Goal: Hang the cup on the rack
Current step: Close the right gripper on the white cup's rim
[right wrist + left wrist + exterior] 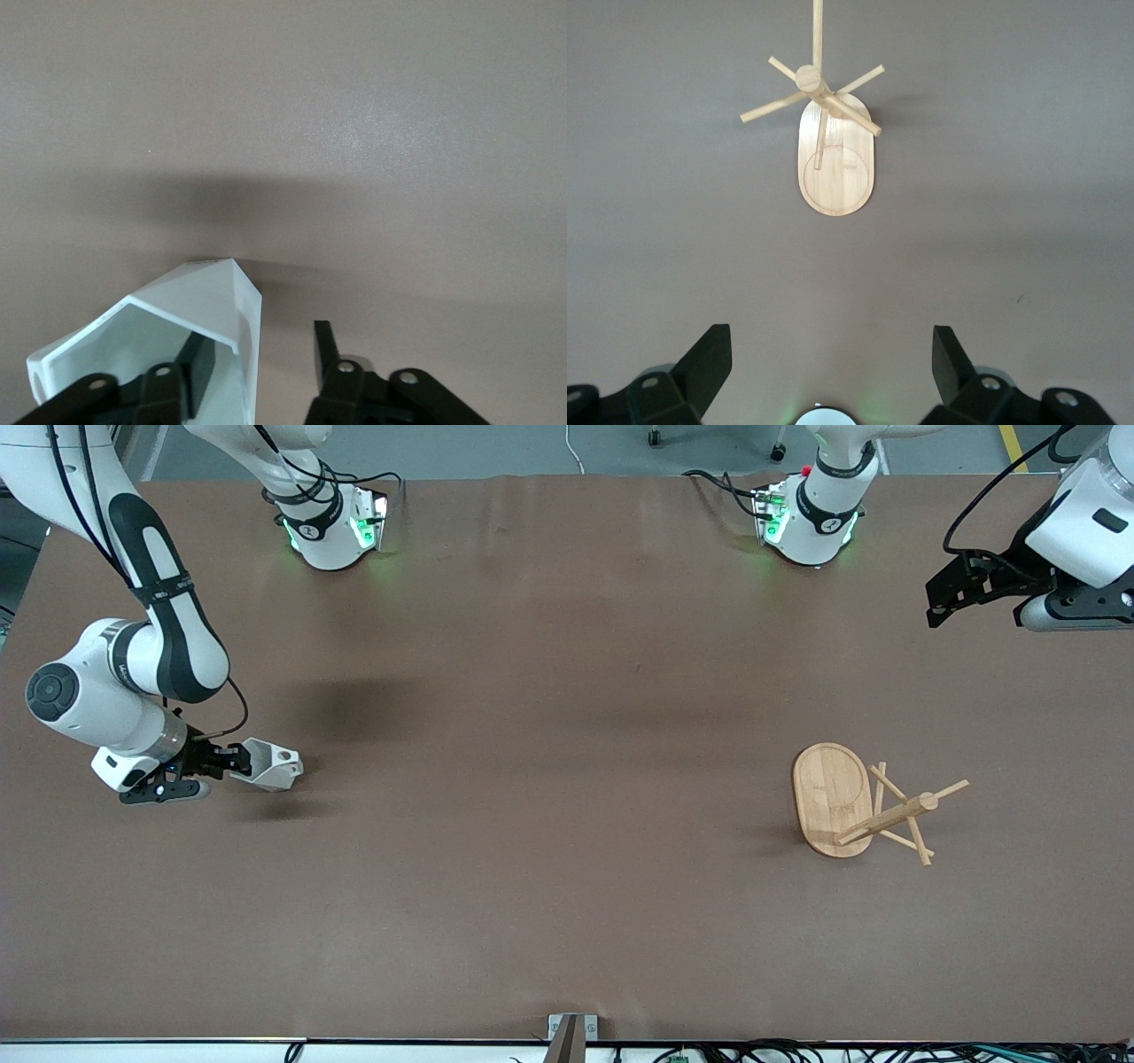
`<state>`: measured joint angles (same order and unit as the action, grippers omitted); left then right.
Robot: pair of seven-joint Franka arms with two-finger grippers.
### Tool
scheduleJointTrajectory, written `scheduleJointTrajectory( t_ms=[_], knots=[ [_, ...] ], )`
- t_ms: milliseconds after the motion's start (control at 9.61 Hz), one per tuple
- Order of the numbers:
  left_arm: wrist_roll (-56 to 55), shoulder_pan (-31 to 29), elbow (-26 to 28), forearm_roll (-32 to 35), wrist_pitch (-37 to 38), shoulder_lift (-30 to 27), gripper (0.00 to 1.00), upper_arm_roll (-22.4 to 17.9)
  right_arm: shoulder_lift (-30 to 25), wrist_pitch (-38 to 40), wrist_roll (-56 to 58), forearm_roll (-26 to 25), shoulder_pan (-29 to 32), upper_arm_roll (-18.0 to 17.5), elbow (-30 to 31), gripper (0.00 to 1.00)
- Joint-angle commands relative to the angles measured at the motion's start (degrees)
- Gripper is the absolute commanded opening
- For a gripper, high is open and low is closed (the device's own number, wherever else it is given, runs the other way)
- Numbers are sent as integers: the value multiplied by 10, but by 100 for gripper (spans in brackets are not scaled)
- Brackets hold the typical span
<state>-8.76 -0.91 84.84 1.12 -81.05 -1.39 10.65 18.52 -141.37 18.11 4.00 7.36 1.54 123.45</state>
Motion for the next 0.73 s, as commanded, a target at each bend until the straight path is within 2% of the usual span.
scheduleJointTrajectory(
  t_ms=[0,104,416,624],
  knots=[
    [1,-1,4,-10,27,18,100,1,-5,-38,13,18,2,-3,34,23],
    [1,-1,4,-10,30,21,100,1,-5,-35,10,18,3,-3,32,2],
    [-3,4,-1,-17,23,39,100,2,-2,8,12,18,1,-3,2,0],
    [-3,8,-3,-16,13,44,100,2,-9,146,9,19,-2,-5,-76,1]
  ],
)
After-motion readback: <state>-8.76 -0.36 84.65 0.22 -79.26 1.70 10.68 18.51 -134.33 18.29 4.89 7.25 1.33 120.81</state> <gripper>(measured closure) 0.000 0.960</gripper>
